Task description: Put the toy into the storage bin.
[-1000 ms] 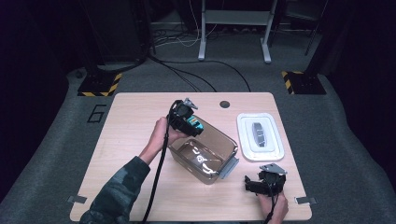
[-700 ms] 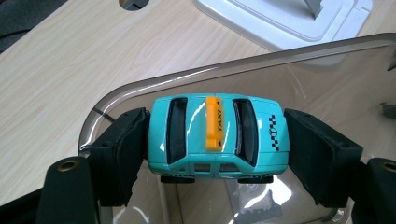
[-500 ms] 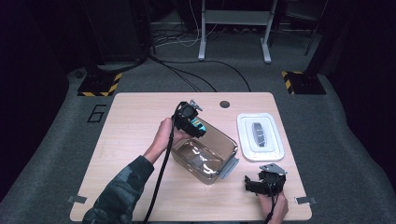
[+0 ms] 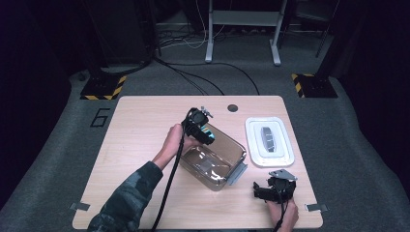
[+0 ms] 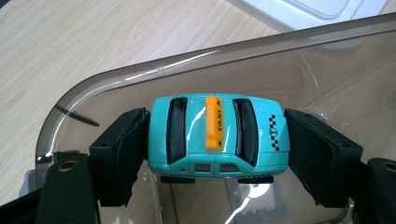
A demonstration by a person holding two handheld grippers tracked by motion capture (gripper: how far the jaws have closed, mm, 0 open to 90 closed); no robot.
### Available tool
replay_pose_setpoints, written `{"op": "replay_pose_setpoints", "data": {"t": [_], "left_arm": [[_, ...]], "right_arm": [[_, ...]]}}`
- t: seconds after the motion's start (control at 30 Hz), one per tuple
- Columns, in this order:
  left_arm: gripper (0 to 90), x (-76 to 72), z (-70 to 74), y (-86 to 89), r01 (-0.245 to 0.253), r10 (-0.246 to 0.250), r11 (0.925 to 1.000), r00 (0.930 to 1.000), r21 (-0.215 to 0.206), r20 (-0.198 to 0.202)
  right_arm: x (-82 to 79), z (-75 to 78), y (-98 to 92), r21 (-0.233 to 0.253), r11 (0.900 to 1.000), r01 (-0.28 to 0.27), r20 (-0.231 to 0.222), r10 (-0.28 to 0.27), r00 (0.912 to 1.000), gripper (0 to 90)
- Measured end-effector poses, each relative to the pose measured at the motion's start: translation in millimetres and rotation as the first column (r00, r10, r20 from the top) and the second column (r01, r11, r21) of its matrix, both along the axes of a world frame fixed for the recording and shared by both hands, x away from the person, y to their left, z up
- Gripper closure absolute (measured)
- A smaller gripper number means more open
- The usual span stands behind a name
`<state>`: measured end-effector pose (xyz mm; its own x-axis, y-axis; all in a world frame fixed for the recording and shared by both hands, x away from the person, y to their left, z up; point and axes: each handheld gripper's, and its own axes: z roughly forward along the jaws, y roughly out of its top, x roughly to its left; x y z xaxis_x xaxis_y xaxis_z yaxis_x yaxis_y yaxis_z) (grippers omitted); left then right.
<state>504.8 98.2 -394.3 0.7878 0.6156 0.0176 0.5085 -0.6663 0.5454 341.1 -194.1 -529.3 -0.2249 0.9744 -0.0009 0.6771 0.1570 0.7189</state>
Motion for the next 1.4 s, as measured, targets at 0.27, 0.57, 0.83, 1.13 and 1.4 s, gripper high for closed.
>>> {"op": "replay_pose_setpoints", "data": {"t": [0.27, 0.57, 0.83, 1.13, 1.4], "left_arm": [[24.4, 1.8, -3.3, -3.8, -0.015, 0.015, 0.9997, 0.9999, 0.021, -0.009], [24.3, 3.1, -6.3, -7.1, -0.021, 0.022, 0.9995, 0.9995, 0.025, -0.022], [24.3, 4.8, -6.9, -7.4, -0.04, 0.041, 0.9985, 0.9989, 0.036, -0.024], [23.9, 4.3, -6.6, -7.8, -0.04, 0.041, 0.9989, 0.9985, 0.024, -0.036], [18.0, -1.4, 0.3, -5.6, -0.041, 0.041, 0.9992, 0.999, 0.001, -0.019]], "right_arm": [[0.0, 0.0, 0.1, 0.001, 1.0, 0.001, 0.0, -0.001, 1.0, 1.1], [0.0, 0.0, 0.1, 0.001, 1.0, 0.001, -0.001, -0.001, 1.0, 1.1], [0.0, 0.1, 0.1, 0.002, 1.0, 0.003, 0.0, -0.003, 1.0, 1.1], [-0.1, 0.1, 0.2, 0.001, 1.0, 0.003, 0.0, -0.003, 1.0, 1.2], [0.0, -0.1, -0.2, 0.0, 1.0, -0.001, 0.004, 0.001, 1.0, 1.3]]}}
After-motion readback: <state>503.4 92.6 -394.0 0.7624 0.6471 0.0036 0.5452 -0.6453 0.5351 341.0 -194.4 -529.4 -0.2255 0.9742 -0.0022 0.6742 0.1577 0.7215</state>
